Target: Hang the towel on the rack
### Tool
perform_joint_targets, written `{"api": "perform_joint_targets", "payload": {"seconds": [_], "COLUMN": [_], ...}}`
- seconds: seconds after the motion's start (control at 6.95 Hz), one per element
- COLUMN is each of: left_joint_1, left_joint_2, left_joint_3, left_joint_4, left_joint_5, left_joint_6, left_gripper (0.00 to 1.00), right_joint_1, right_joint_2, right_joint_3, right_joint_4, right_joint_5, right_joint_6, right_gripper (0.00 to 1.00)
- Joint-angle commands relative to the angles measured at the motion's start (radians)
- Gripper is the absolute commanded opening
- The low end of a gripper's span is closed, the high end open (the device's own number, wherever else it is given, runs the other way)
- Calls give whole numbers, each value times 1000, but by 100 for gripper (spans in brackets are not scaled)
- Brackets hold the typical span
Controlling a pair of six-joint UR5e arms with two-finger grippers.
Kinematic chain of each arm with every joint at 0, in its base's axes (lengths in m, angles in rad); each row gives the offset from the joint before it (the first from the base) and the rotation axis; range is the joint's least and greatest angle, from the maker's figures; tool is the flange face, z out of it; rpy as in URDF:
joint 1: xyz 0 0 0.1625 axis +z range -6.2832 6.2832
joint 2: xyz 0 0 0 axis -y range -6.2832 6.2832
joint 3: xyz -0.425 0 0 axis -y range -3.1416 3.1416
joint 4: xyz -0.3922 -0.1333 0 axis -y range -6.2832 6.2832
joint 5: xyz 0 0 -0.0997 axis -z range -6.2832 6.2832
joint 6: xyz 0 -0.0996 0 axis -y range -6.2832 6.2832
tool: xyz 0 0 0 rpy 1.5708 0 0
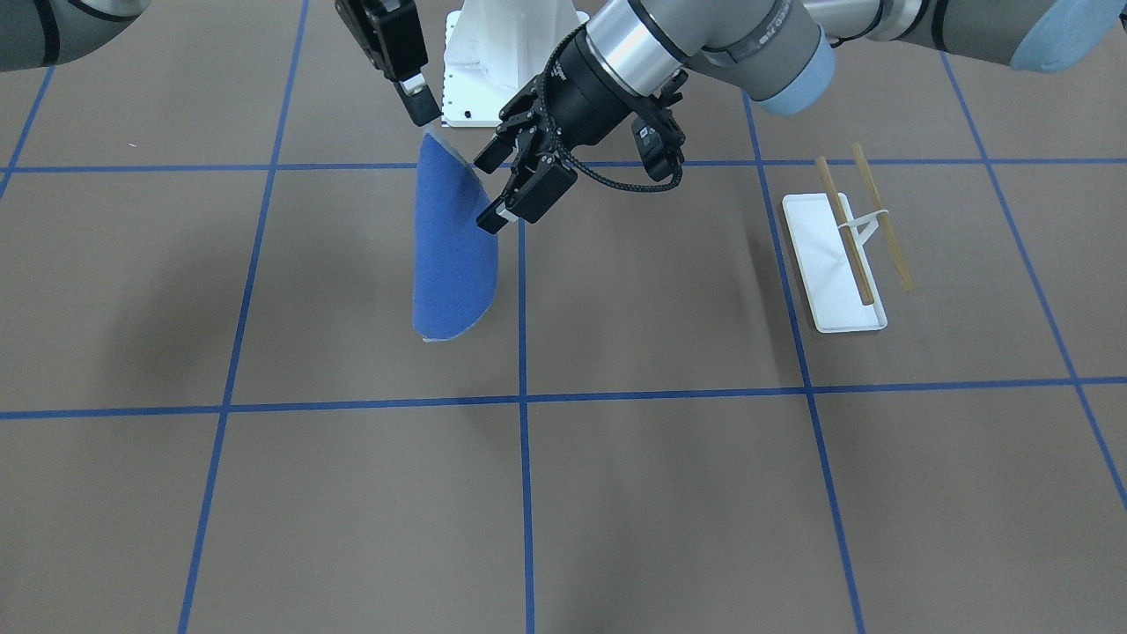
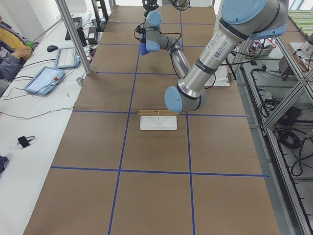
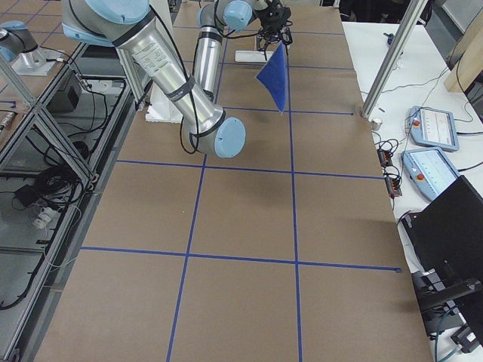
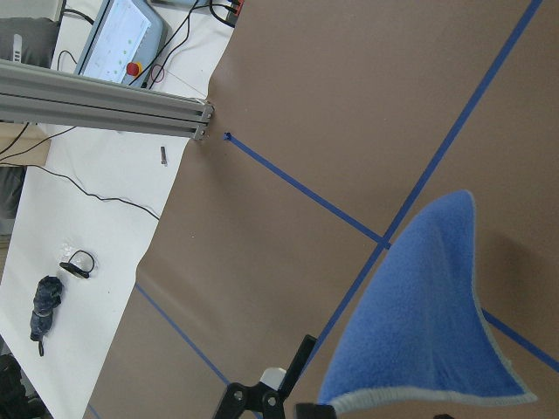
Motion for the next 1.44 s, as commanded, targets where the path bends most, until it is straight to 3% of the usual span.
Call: {"api": "perform_joint_targets", "payload": {"seconds": [0.0, 0.29, 1.29], "left_joint_1": [0, 0, -3], "left_joint_2": [-1, 3, 44], "left_joint_3": [-6, -7, -5], "left_joint_4": [0, -3, -108], "left_joint_5": [0, -1, -3], "left_joint_6": [0, 2, 14], "left_gripper": [81, 1, 0], "right_joint_1": [-1, -1, -1], "right_joint_2": [-3, -7, -18], "right_joint_3": [7, 19, 21], "right_joint_4": [-1, -1, -1], "right_joint_5": [2, 2, 2], "right_joint_6": [0, 0, -6], "right_gripper": [0, 0, 0]}}
